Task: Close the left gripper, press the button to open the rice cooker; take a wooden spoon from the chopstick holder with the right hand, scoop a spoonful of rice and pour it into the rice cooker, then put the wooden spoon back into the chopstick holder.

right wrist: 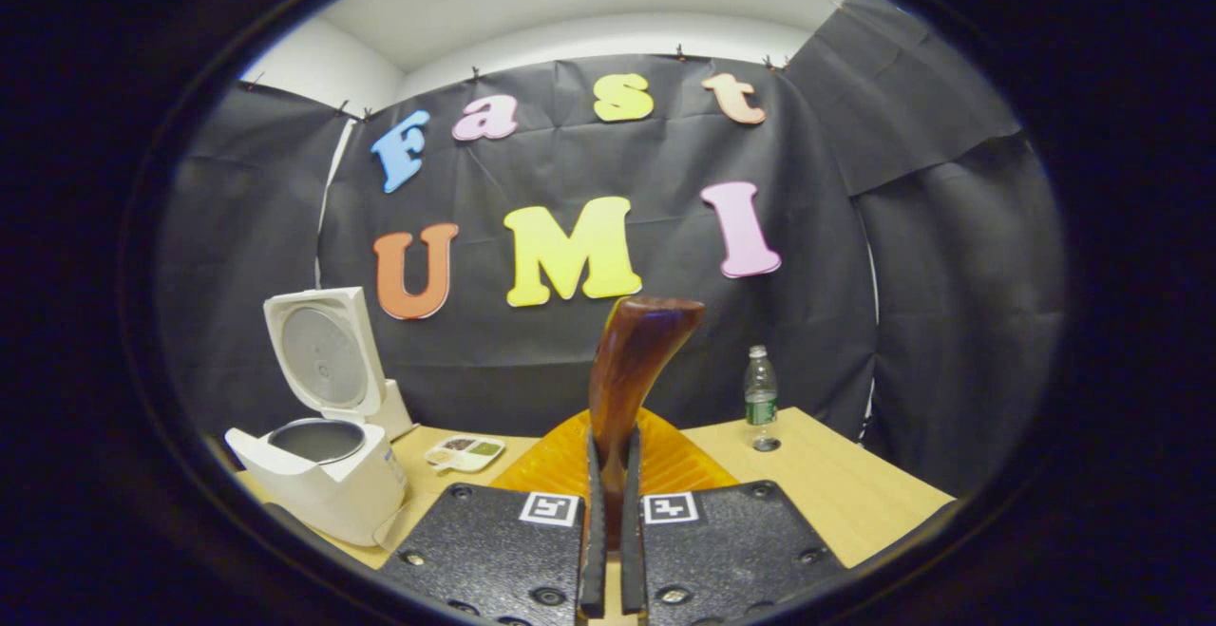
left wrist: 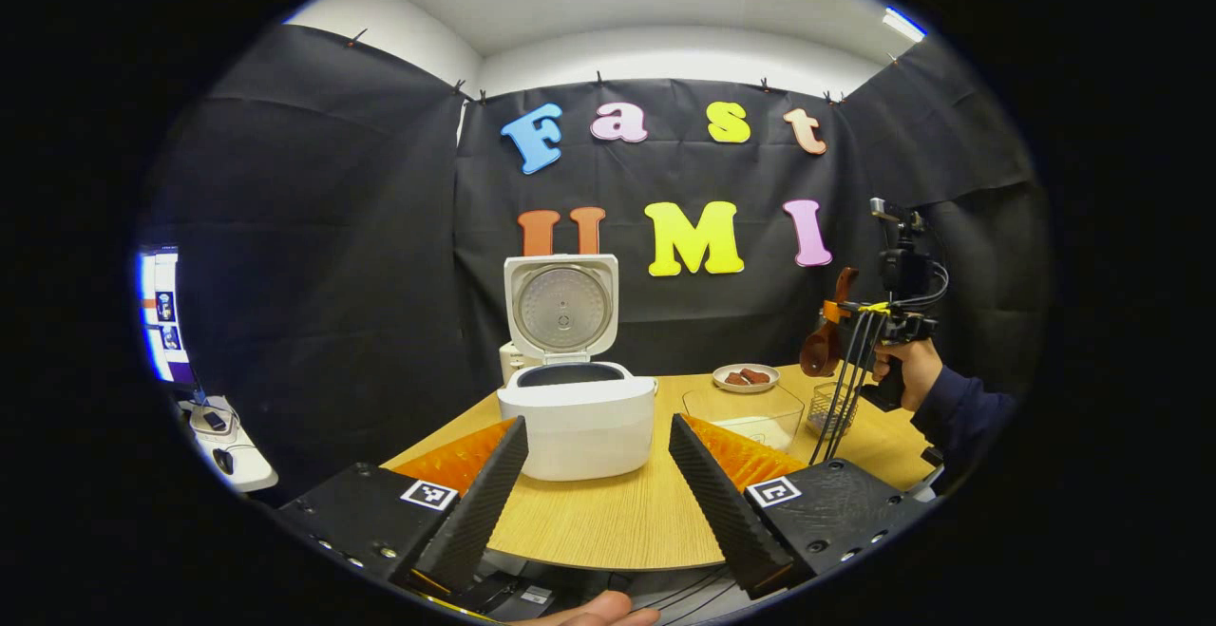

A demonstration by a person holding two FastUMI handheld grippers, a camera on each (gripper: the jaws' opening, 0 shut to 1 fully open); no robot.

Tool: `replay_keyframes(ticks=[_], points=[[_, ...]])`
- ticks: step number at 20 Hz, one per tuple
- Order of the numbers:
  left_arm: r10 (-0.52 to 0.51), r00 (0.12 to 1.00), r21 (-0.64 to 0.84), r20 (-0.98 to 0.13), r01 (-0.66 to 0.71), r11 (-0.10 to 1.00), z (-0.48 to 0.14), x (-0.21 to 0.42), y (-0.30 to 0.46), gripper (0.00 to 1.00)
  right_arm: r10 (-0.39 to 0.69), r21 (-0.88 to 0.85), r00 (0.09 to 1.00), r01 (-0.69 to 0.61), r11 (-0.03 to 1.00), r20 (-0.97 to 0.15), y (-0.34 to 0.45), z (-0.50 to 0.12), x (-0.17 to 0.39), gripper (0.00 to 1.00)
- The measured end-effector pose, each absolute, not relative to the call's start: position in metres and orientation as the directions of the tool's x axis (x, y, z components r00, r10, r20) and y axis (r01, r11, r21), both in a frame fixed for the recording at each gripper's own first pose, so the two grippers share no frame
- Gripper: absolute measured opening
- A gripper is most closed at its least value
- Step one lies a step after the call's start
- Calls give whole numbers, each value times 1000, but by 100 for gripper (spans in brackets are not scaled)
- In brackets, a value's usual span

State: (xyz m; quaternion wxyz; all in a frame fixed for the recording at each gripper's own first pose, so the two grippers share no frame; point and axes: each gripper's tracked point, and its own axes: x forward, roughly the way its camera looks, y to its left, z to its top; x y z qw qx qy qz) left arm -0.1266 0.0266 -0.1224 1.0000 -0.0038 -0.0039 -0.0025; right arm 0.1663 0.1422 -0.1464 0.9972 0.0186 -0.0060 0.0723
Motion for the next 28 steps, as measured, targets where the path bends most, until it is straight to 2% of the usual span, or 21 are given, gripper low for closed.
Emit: replay_keyframes(ticks=[13,19,22,28], points=[[2,1000,4,-20,-2,1000,-136,-122,36,95,139,-78,981,-150,986,-138,224,-242,204,10],[-2,1000,-1,3,2,1000,-124,-127,37,95,4,-229,985,-44,972,-174,218,-275,225,10],[-5,1000,-1,18,5,1000,-118,-129,36,95,-24,-264,985,-23,964,-173,227,-282,227,10],[12,1000,-6,17,-12,1000,-118,-131,43,95,141,-163,958,-185,969,-250,293,-304,214,11]])
